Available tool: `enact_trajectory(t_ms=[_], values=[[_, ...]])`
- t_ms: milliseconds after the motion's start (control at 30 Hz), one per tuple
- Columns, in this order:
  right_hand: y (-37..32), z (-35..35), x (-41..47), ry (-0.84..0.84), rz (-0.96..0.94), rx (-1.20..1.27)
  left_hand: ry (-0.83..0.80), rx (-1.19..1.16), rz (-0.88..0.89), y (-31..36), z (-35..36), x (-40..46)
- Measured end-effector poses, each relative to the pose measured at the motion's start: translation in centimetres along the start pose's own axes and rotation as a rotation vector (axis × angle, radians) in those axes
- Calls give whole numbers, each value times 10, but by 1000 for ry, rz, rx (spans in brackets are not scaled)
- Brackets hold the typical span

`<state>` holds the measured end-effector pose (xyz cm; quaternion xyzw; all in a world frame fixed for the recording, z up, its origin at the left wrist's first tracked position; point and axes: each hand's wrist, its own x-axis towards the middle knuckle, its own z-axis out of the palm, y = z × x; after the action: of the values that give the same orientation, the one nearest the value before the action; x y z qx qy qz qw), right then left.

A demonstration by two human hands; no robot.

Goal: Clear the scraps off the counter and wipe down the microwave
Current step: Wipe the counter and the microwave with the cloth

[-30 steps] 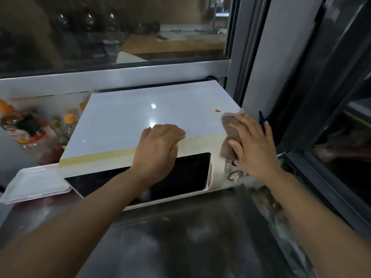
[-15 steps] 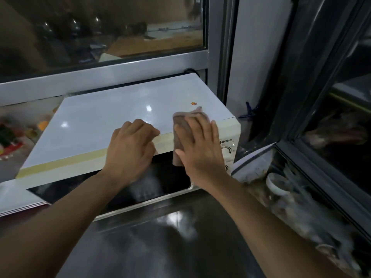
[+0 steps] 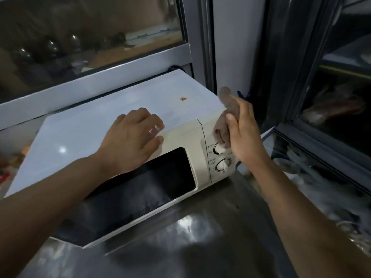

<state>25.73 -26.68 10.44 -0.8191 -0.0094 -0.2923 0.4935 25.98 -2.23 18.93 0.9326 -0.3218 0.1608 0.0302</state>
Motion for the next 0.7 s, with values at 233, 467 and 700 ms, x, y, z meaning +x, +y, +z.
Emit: enact_trajectory(t_ms=[233, 467, 700], values=[[-15, 26, -29, 215, 223, -13, 29, -31, 60, -12, 14, -4], [-57, 58, -81, 373, 107, -99, 66, -64, 49, -12, 16, -5], [-58, 55, -85, 296, 34, -114, 59, -74, 44, -13, 16, -4]])
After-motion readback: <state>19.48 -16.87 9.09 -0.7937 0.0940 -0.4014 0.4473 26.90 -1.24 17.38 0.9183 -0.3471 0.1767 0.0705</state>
